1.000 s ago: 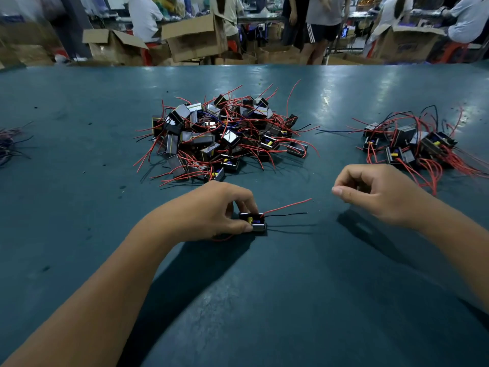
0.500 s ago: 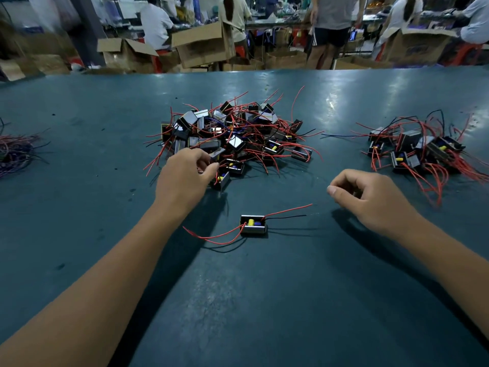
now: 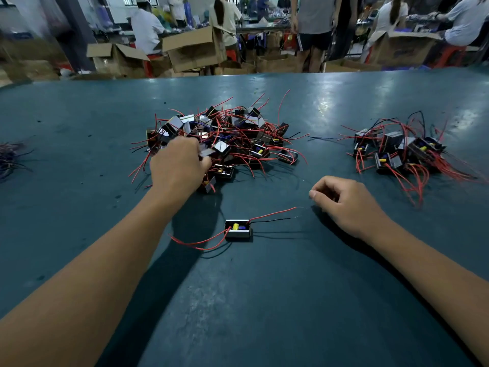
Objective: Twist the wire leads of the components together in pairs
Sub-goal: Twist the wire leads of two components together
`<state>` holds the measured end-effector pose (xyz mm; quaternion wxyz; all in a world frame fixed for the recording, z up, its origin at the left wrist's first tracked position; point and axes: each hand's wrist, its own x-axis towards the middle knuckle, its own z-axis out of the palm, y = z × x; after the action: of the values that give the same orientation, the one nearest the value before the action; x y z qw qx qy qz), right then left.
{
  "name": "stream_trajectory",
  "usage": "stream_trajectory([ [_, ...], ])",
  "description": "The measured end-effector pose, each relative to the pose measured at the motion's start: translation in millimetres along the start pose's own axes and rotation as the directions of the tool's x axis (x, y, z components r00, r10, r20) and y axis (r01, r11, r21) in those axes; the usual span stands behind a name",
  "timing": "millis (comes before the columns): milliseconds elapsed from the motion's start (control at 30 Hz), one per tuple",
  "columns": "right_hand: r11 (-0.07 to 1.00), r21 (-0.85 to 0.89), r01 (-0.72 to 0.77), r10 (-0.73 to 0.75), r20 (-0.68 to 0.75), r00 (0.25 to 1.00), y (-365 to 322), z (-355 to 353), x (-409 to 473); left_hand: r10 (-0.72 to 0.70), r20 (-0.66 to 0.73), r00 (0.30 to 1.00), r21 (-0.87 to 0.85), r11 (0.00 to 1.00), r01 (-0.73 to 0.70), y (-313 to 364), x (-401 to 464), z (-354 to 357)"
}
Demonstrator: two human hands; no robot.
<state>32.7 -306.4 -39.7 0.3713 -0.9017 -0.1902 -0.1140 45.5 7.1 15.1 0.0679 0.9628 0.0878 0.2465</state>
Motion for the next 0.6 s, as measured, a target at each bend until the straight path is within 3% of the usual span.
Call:
stream_trajectory([
  [133,1.0,0.021,-0.009,0.009,0.002,1.0,-1.3,0.4,1.2,0.051,-0.149,0.988,-0.103,0.992,-0.067,14.0,12.6,-30.1],
  [233,0.999,0.031,-0.007,0.007,0.001,1.0,-1.9,0.2,0.5,-0.019,-0.102,0.995,-0.442,0.897,-0.029,20.2,20.8,-49.0],
  [267,0.999,0.033,-0.009,0.009,0.0,1.0,-1.7,0.3,0.4,-0.075,-0.044,0.996,-0.597,0.801,0.034,21.8,22.1,-53.3],
  [333,0.999,0.03,-0.015,0.015,-0.007,1.0,-1.3,0.8,0.5,-0.194,0.19,0.962,-0.859,0.442,0.259,27.0,20.0,-58.9],
  [367,0.999,0.031,-0.018,0.018,-0.009,1.0,-1.1,0.9,0.6,-0.199,0.332,0.922,-0.894,0.246,0.375,30.2,16.3,-60.0],
  [400,0.999,0.036,-0.021,0.021,-0.011,1.0,-1.1,1.2,0.4,-0.155,0.445,0.882,-0.876,0.128,0.465,34.0,10.1,-60.0],
  [533,0.999,0.041,-0.022,0.022,-0.008,1.0,-3.8,-0.2,0.3,0.016,0.61,0.792,-0.789,0.105,0.605,54.1,-34.7,-49.4],
  [600,0.998,0.055,-0.012,0.013,-0.02,1.0,-8.6,-2.4,-1.2,0.048,0.571,0.819,-0.82,0.089,0.566,61.9,-54.1,-43.9],
])
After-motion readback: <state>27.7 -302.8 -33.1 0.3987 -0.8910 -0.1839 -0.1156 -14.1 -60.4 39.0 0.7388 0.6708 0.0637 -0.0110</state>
